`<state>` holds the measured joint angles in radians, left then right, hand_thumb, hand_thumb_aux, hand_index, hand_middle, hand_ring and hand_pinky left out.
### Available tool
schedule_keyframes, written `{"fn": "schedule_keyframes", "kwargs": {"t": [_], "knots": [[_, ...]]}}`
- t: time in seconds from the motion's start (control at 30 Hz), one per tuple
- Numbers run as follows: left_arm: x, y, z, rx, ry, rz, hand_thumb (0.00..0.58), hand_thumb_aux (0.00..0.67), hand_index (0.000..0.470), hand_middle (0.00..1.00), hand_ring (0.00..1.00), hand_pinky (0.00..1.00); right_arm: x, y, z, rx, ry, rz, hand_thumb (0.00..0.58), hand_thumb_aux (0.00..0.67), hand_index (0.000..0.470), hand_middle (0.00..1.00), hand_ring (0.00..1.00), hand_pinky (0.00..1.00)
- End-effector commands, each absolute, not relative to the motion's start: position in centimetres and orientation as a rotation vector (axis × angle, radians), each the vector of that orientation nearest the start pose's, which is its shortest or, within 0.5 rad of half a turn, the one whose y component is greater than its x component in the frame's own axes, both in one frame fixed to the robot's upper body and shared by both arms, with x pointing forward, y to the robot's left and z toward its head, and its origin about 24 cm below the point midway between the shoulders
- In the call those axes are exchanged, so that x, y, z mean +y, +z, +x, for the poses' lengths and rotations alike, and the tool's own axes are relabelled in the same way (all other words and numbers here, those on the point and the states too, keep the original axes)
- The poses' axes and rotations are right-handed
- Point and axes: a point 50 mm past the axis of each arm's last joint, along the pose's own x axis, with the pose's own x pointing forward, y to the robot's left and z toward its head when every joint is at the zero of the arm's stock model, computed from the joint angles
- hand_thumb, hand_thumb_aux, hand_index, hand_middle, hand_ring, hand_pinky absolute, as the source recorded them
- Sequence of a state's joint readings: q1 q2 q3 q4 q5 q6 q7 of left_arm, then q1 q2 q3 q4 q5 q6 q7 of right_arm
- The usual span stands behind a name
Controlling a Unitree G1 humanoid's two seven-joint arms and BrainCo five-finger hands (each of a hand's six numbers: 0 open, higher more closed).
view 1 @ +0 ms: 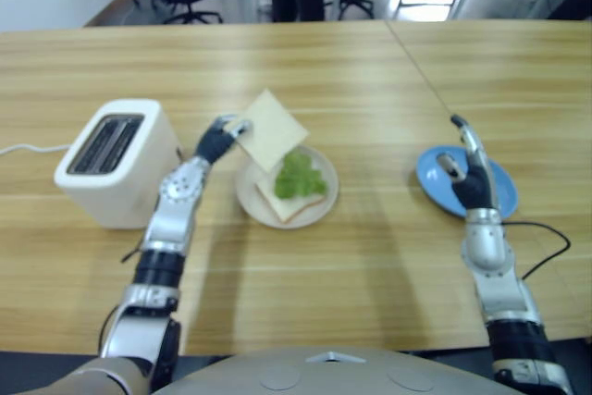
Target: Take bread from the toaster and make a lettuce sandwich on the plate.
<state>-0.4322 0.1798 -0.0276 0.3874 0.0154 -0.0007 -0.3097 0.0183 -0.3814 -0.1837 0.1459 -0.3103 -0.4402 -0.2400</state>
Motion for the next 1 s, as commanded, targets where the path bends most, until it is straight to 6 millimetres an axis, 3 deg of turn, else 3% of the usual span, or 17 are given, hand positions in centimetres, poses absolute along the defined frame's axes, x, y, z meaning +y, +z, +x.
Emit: {"fn": "schedule_keyframes", "kwargs": {"t": [0.03, 0.23, 0.53, 0.67, 0.83, 1.0], "knots": [[13.1, 4.9, 33.8, 0.102, -0.462, 0.230, 0.580, 0.670, 0.460, 1.00, 1.00, 1.00, -25.3, 7.4, 24.0, -0.332, -0.239, -0.674, 0.000, 0.000, 0.000, 0.00, 0.00, 0.00], [12.7, 2.9, 34.1, 0.190, -0.496, 0.277, 0.580, 0.670, 0.460, 1.00, 1.00, 1.00, -24.8, 7.3, 24.2, -0.335, -0.219, -0.689, 0.000, 0.000, 0.000, 0.00, 0.00, 0.00], [12.8, 1.4, 33.8, 0.258, -0.546, 0.357, 0.580, 0.670, 0.460, 1.00, 1.00, 1.00, -23.5, 7.5, 24.4, -0.361, -0.159, -0.730, 0.000, 0.000, 0.000, 0.00, 0.00, 0.00], [13.1, 0.8, 33.5, 0.296, -0.557, 0.395, 0.580, 0.670, 0.460, 1.00, 1.00, 1.00, -20.5, 7.3, 24.5, -0.426, 0.016, -0.841, 0.000, 0.000, 0.000, 0.00, 0.00, 0.00], [13.0, -0.3, 33.0, 0.345, -0.580, 0.435, 0.580, 0.670, 0.460, 1.00, 1.00, 1.00, -15.3, 6.2, 24.5, -0.523, 0.306, -1.052, 0.000, 0.000, 0.000, 0.00, 0.00, 0.00], [13.3, -0.4, 33.1, 0.359, -0.563, 0.454, 0.580, 0.670, 0.460, 1.00, 1.00, 1.00, -12.2, 4.4, 25.2, -0.559, 0.489, -1.236, 0.000, 0.000, 0.000, 0.00, 0.00, 0.00]]}}
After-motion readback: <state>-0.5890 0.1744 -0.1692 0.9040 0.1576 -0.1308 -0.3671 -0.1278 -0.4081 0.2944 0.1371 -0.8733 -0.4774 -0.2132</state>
